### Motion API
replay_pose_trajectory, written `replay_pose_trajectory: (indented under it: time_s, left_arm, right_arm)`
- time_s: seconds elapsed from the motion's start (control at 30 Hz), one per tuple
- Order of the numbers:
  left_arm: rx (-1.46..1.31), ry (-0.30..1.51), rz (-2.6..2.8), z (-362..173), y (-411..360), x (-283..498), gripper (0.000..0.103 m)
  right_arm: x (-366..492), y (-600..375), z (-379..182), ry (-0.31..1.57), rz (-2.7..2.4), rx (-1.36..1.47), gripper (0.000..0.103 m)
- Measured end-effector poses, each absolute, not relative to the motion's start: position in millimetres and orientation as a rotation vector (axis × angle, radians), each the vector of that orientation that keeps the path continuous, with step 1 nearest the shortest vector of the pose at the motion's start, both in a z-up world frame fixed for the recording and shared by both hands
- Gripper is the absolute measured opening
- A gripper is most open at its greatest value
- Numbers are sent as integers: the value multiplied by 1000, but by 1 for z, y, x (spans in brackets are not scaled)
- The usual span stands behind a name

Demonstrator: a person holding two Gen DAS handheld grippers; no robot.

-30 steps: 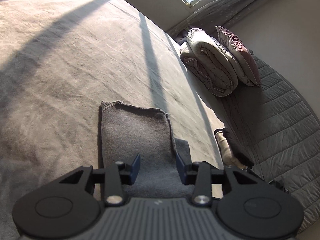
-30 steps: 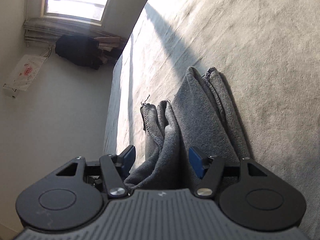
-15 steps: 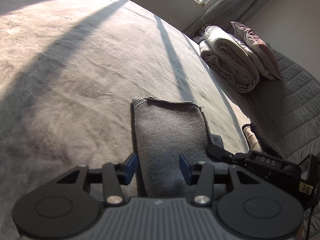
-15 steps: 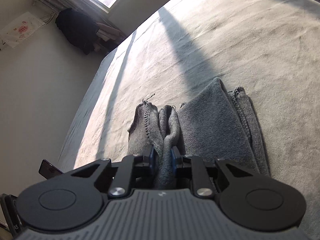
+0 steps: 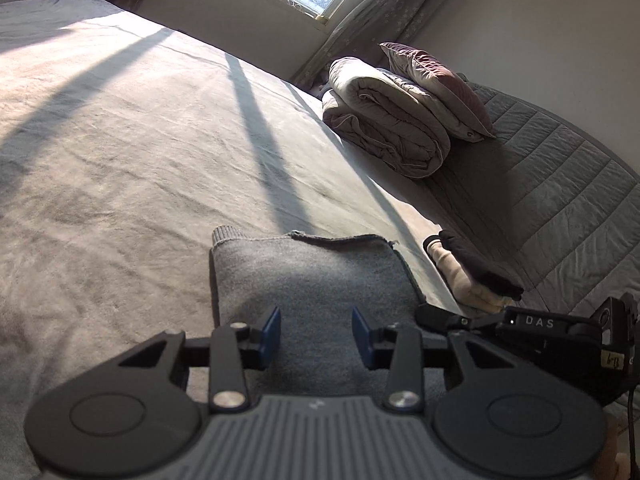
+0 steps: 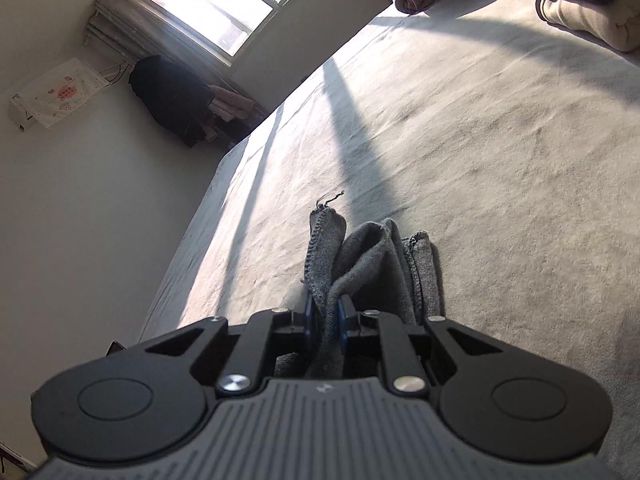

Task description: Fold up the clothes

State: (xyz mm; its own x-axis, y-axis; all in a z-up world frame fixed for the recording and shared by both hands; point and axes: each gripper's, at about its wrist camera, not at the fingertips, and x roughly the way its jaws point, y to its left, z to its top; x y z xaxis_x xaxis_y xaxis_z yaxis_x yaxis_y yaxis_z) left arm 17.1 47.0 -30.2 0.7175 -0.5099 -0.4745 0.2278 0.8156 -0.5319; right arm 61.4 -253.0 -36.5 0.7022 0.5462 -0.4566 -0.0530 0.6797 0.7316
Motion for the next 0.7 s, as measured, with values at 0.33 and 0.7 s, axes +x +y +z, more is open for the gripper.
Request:
replay_pose_trajectory:
  time_s: [0.33, 0.7]
  left_arm:
    - [-343, 602, -621, -30, 9, 1, 38]
    - [-229, 663, -776, -57, -34, -10, 31]
  right_arm:
    - [61, -275, -49, 785, 343, 778, 30]
    - [73, -245, -21, 614, 400, 553, 38]
